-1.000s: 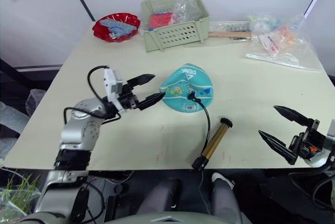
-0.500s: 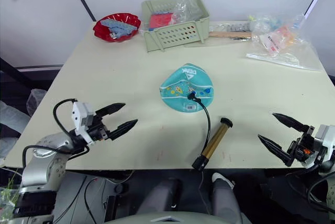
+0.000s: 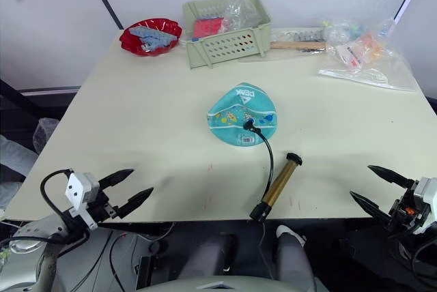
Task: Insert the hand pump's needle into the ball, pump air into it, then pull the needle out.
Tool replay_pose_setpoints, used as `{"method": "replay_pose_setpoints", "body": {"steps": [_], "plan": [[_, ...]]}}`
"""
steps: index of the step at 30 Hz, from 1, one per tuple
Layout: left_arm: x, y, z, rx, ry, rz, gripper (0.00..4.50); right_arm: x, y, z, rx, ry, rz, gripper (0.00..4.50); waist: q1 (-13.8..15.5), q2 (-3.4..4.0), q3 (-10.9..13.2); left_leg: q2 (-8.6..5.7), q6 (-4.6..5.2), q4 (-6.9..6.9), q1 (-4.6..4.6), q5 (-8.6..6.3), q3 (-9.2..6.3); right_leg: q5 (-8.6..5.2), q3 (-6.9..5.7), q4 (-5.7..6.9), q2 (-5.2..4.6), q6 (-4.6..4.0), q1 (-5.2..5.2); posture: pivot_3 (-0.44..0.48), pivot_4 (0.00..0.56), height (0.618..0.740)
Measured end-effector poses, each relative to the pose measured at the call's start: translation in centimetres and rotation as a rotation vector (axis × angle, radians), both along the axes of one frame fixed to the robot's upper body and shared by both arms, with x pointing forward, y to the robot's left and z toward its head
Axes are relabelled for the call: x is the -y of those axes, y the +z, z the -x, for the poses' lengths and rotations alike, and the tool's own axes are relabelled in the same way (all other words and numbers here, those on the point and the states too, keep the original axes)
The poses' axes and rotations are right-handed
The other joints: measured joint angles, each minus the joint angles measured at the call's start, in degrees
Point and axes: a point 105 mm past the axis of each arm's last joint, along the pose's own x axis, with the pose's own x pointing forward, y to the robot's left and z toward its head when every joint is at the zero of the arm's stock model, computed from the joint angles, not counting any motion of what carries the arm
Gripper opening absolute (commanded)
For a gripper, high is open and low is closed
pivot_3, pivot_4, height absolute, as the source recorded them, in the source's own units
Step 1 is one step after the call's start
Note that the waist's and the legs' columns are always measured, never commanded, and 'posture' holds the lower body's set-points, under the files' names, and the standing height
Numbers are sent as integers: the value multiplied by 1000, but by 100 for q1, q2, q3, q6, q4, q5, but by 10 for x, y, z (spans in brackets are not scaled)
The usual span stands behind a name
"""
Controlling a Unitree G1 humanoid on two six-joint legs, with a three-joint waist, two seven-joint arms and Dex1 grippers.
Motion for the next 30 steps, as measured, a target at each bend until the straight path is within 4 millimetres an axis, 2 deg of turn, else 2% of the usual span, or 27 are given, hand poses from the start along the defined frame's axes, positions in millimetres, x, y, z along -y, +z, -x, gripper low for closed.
{"method": "replay_pose_setpoints", "body": {"steps": [5,9,19,30], "plan": [[-2,2,1,16,3,-11,4451,9,2,-1,-2,17,29,4500,4,2,-1,5,0,0,2,0,10,1,3,0,1,-2,2,0,150,740],[3,6,0,30,-23,-24,4451,7,4,1,9,48,18,4500,2,2,-1,10,0,0,2,0,9,4,2,0,5,1,2,0,150,740],[50,15,-8,23,-229,-64,4451,-11,24,10,15,184,-79,4500,3,5,-2,12,0,0,4,0,12,5,5,2,6,-1,2,0,150,740],[124,21,-11,-40,-476,15,4451,-30,39,14,42,292,-71,4500,11,9,-2,13,0,3,3,0,14,16,4,4,10,18,2,0,150,740]]}}
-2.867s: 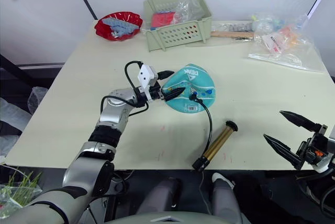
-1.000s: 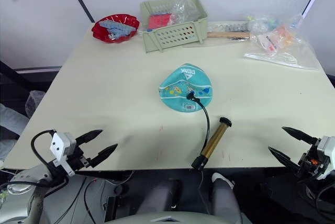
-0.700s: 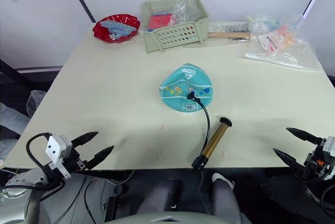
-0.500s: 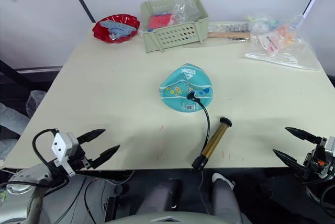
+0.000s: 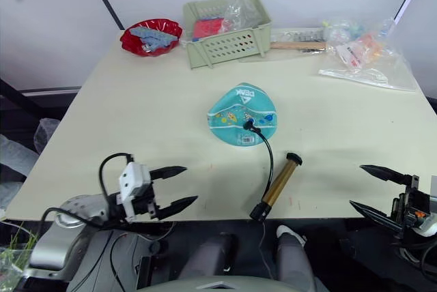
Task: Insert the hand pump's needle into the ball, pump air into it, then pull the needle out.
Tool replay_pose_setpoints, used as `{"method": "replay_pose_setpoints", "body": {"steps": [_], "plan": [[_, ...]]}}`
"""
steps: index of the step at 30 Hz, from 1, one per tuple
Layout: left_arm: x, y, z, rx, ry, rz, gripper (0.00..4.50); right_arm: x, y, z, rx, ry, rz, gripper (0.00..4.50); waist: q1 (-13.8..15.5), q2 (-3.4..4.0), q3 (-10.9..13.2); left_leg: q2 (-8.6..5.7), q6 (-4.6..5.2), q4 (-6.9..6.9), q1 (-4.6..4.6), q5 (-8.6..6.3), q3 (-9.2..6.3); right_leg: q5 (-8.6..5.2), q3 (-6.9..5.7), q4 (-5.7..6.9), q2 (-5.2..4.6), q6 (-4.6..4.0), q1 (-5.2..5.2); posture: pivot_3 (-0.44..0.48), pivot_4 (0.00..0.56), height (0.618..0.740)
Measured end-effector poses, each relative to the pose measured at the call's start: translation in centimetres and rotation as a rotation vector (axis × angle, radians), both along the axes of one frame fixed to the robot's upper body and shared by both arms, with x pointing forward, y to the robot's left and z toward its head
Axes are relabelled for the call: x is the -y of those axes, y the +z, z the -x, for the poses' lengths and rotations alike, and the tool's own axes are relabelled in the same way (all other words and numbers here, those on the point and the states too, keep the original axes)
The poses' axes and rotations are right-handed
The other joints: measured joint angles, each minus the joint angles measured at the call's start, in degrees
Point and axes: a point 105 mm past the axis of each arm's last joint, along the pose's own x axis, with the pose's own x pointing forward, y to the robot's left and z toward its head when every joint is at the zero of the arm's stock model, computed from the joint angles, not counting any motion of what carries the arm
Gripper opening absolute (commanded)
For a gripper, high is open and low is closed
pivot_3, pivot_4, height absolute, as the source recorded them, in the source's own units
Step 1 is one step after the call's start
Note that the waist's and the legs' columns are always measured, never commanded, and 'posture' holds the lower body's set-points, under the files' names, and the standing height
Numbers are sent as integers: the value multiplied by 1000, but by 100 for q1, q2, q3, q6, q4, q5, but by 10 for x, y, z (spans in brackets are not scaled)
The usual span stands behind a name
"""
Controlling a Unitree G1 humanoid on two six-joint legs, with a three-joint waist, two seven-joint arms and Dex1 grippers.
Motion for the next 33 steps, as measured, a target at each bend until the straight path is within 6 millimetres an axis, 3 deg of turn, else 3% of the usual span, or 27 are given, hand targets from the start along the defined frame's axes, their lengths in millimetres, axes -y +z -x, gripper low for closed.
{"method": "replay_pose_setpoints", "body": {"steps": [5,8,10,13,20,24,33], "plan": [[22,0,-9,-19,-35,10,4451,-3,2,1,5,17,1,4500,2,2,-1,-2,0,2,-1,0,0,1,-1,1,3,1,0,0,150,740],[60,0,-14,-19,-109,41,4451,-6,2,1,12,44,6,4500,5,3,-1,-10,1,13,-1,1,4,3,-3,1,12,4,8,0,150,740],[74,2,-16,-20,-137,55,4451,-8,3,1,18,53,8,4500,-13,1,-1,-9,1,16,-1,0,3,3,-2,2,13,4,8,0,150,740],[83,5,-26,-5,-138,28,4451,-10,2,2,18,54,-1,4500,-11,2,-1,-4,1,16,-1,0,0,3,-5,4,15,3,7,0,150,740],[110,-1,-29,-55,-140,4,4451,-15,1,3,18,71,-3,4500,2,5,-2,-7,1,24,-4,0,0,3,-5,5,21,4,9,0,150,740],[139,-5,-25,-138,-148,15,4451,-15,0,3,18,73,-7,4500,-1,4,-2,-10,3,35,-3,-1,-4,4,-9,6,21,7,18,0,150,740],[156,-9,-31,-149,-138,-83,4451,-14,0,0,21,91,-15,4500,-6,4,-2,-8,3,51,-4,-1,-2,4,-7,16,26,9,19,0,150,740]]}}
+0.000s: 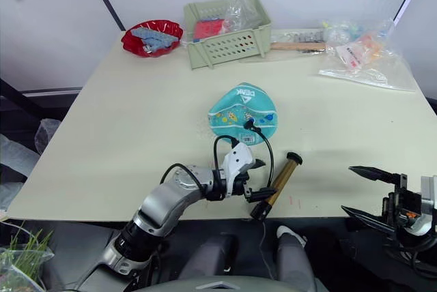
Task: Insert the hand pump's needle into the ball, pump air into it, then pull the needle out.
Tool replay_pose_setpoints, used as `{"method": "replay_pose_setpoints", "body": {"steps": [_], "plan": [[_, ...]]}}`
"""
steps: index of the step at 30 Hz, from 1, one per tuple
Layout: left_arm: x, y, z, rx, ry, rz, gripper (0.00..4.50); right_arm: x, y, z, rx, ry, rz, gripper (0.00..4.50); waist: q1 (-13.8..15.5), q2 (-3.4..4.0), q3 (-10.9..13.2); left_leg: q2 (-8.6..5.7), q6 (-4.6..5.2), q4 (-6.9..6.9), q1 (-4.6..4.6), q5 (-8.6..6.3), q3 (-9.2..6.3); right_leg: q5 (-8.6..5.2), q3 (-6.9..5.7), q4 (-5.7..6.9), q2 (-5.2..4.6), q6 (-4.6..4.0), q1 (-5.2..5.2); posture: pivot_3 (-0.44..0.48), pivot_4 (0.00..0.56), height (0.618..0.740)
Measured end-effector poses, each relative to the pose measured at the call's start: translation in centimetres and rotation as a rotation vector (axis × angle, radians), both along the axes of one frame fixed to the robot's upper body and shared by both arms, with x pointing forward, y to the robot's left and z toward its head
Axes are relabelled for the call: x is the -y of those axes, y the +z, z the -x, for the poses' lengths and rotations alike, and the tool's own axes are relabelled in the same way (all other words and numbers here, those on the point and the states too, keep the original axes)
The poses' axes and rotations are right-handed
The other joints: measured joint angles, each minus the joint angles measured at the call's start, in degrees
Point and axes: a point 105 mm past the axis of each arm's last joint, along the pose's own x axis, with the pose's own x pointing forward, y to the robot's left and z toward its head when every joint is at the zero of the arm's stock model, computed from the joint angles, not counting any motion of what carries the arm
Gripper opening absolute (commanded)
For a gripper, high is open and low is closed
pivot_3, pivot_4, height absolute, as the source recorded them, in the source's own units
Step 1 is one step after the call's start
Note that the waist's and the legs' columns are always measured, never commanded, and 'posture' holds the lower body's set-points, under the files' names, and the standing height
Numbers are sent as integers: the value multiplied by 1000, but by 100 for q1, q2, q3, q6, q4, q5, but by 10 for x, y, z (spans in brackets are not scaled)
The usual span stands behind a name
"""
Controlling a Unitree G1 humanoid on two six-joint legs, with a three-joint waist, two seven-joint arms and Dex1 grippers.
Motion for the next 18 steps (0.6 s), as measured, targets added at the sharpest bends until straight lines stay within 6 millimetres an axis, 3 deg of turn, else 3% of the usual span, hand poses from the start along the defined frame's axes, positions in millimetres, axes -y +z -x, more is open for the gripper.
{"method": "replay_pose_setpoints", "body": {"steps": [8,13,18], "plan": [[14,-5,-2,-76,73,-48,4451,2,-1,-2,1,1,2,4500,-2,-1,0,-3,2,7,-3,-1,-2,2,-1,1,-1,3,1,0,150,740],[11,-13,-7,-54,132,-148,4451,3,-3,1,-4,2,7,4500,4,0,0,-4,2,10,-3,-1,-3,1,-1,4,-1,4,2,0,150,740],[22,-16,-4,-38,147,-201,4451,3,-4,1,0,5,13,4500,-5,-1,0,-11,5,17,-4,-3,-1,3,3,4,-7,15,3,0,150,740]]}}
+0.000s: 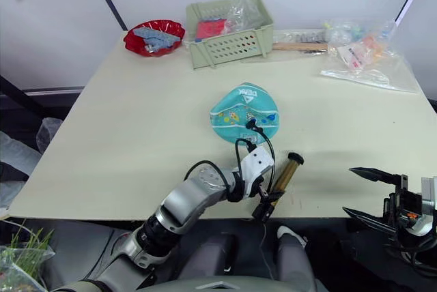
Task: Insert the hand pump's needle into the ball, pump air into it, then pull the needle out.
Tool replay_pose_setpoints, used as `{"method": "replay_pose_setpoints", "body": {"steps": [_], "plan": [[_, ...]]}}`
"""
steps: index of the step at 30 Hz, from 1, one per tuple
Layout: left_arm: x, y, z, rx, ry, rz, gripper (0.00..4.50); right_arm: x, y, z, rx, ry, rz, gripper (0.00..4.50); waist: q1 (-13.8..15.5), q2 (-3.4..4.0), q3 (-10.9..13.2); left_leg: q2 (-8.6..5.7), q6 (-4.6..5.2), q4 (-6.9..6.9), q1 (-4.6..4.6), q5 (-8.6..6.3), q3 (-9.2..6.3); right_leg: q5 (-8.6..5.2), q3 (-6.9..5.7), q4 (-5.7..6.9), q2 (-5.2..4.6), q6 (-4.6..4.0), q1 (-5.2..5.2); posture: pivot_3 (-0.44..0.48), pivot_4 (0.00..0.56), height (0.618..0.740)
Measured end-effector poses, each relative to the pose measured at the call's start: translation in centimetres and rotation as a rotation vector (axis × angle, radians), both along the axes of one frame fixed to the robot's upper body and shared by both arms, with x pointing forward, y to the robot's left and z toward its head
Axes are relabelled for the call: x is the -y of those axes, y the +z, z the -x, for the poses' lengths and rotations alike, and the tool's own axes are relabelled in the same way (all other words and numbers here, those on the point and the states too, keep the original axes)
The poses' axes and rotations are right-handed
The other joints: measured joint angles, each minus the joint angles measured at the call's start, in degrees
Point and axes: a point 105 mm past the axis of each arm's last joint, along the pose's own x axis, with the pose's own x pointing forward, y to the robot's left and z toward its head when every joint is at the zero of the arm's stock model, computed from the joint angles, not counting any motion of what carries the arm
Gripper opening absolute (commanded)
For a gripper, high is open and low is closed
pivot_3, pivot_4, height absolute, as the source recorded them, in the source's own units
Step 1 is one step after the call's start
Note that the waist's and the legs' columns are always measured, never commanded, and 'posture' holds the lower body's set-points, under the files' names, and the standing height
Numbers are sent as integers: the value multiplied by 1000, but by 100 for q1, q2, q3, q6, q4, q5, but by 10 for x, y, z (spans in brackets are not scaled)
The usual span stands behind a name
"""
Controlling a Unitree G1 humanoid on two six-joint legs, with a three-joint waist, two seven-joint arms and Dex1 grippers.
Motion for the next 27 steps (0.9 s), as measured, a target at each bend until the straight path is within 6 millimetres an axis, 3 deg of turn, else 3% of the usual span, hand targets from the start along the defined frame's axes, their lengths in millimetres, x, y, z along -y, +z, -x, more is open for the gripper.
{"method": "replay_pose_setpoints", "body": {"steps": [14,18,24,27], "plan": [[2,-9,3,-7,64,-79,4451,0,-3,2,-2,-3,-2,4500,8,1,-1,0,0,1,-1,0,-1,-1,-1,2,-2,2,0,0,150,740],[3,-9,2,-1,66,-82,3506,-1,-3,2,-2,0,1,4500,8,1,0,0,0,0,-1,0,-2,-5,-2,2,-2,9,0,0,150,740],[-2,-9,0,11,67,-95,1161,-3,-5,0,-6,14,9,4500,4,2,-1,0,0,0,1,0,-1,-7,-2,3,-2,11,0,0,150,740],[-6,-9,-2,16,61,-98,1057,-5,-5,-1,-6,19,10,4500,5,3,-2,0,0,1,1,0,-1,-5,-1,3,-2,8,0,0,150,740]]}}
